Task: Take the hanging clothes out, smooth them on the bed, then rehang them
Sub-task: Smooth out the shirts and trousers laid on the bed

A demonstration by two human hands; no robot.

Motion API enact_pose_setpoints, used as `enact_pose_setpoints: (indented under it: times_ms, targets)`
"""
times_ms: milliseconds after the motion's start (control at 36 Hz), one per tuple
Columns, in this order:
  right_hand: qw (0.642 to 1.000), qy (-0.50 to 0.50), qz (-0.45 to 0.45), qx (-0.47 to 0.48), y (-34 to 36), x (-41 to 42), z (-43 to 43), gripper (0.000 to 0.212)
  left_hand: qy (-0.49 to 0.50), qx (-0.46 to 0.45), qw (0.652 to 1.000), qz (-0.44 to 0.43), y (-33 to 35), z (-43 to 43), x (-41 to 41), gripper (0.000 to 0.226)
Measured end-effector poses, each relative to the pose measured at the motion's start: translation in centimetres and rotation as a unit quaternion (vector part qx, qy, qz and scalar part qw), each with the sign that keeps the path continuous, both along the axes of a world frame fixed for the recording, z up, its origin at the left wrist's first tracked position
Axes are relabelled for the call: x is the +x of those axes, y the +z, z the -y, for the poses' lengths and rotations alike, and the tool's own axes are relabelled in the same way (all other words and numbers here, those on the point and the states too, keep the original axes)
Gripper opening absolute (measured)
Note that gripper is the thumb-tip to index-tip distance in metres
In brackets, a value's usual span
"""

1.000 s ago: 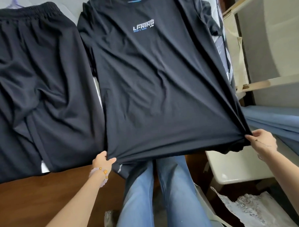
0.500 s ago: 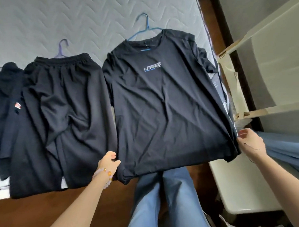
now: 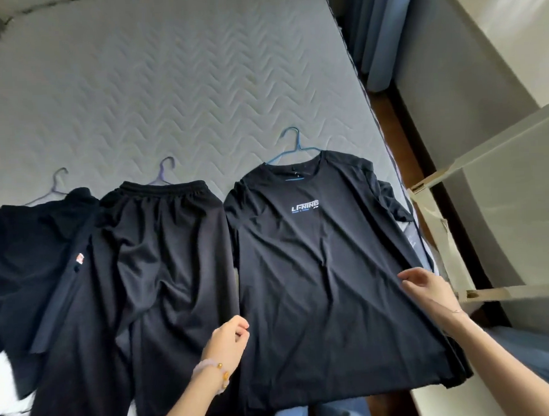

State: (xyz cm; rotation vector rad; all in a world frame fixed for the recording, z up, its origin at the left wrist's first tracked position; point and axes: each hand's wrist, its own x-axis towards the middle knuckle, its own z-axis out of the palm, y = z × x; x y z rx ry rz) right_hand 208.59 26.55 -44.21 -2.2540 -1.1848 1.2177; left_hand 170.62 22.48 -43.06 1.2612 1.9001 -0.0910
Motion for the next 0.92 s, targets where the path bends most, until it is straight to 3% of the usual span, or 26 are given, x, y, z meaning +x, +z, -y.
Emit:
enact_pose_setpoints:
  times_ms: [250,528,667,917]
  targets:
    - [0.996,0.085,0.029,-0.009,-2.7,-6.0,-12.4,0.017,-0.053,0.044,0.997,-0.039,-3.2,-10.9,-4.0,0.015]
    - [0.982,0.155,0.090,0.051,-7.5,-9.7,-26.4,0.031,-0.100,0.146,0.977,-0.119,-8.0,-23.9,-8.7,0.024]
    - [0.973,0.165,0.151,0.061,-9.8,-8.6,-31.5,0.054,-0.134,0.265,0.939,-0.173,-12.0,-25.8,-10.4,0.039]
    - [0.957,0.205,0.204,0.031,-13.1,-7.7,-36.8,0.070,-0.142,0.272,0.931,-0.199,-16.2,-24.1,-9.8,0.050]
